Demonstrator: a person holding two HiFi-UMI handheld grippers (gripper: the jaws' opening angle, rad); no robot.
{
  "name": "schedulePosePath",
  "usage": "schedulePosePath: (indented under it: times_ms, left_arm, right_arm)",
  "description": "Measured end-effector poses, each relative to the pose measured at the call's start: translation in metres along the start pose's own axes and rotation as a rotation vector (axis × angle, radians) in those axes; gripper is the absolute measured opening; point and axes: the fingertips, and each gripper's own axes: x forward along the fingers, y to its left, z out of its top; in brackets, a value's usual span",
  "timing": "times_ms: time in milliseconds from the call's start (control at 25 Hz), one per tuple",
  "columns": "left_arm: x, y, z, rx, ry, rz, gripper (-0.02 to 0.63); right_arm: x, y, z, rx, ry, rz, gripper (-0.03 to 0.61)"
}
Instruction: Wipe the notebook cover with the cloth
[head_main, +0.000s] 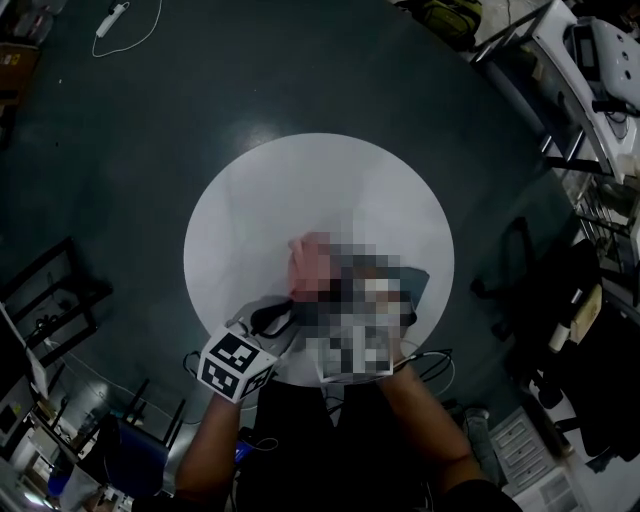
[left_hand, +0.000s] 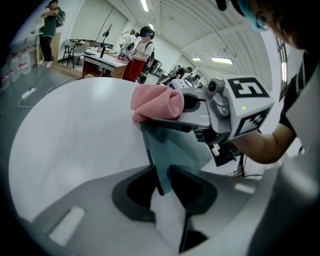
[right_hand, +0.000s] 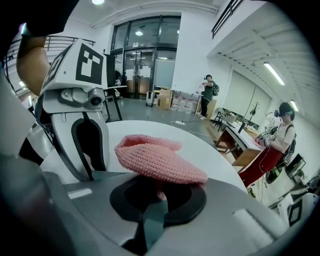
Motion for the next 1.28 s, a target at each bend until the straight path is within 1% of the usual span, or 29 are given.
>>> schedulePosePath:
  times_ms: [120, 320, 680, 960, 1280]
  left_arm:
    - [0.001, -0.001, 0.001, -0.003, 0.000, 0.008, 0.089]
    - [0.003, -0.003, 0.001, -0.002, 0.008, 0.021, 0.089]
    - [0.004, -0.005, 0.001, 0.011, 0.042, 0.049, 0.089]
    - [0.008, -0.010, 0.002, 0.005, 0.063, 0.089, 0.091]
    - [0.010, -0.012, 0.002, 0.001, 0.083, 0.113, 0.092]
  right_arm:
    - [-0.003, -0.001, -0.004, 0.003, 0.001, 0.007, 0.032]
    - [-0.014, -0.005, -0.019, 0.041, 0.002, 0.008, 0.032]
    - [-0.050, -0.021, -0.064, 0.100, 0.039, -0.041, 0.031]
    - [-0.078, -0.033, -0.097, 0.137, 0.051, -0.066, 0.031]
    - [-0.103, -0.043, -0.127, 0.174, 0.061, -0.095, 0.031]
